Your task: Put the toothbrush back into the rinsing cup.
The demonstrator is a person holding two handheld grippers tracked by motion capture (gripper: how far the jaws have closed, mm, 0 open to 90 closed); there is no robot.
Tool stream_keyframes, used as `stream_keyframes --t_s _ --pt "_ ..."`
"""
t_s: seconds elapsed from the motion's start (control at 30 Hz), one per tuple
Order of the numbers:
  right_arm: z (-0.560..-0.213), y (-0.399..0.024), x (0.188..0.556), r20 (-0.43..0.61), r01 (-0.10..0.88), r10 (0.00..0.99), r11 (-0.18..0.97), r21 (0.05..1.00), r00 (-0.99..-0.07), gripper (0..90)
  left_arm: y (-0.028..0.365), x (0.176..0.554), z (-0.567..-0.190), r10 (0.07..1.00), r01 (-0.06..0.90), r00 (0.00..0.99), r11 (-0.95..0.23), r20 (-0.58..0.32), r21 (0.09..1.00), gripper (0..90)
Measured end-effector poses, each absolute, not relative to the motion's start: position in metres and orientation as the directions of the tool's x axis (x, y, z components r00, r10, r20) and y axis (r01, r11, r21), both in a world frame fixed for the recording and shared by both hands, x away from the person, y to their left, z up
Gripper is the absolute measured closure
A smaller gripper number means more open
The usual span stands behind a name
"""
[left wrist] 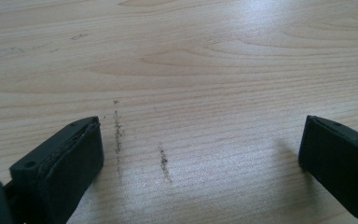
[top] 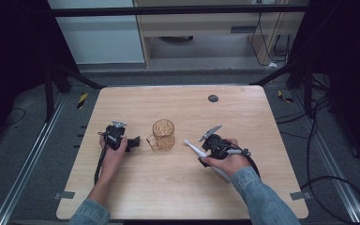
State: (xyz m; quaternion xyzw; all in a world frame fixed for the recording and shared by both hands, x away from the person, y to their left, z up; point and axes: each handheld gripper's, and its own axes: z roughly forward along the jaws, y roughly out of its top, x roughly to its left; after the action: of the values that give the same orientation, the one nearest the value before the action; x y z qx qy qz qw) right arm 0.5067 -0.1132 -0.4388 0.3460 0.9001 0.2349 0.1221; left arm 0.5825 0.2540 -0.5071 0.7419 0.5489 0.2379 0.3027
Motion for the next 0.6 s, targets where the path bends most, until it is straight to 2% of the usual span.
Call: stream_keyframes --t_s 0.6 --pt "-0.465 -0.108 0.529 -0.011 0.629 0.692 0.663 0.406 -0.722 48.4 0.254 0.583 -0.507 0.959 0.670 0.284 -0.214 0.021 0.711 0.0"
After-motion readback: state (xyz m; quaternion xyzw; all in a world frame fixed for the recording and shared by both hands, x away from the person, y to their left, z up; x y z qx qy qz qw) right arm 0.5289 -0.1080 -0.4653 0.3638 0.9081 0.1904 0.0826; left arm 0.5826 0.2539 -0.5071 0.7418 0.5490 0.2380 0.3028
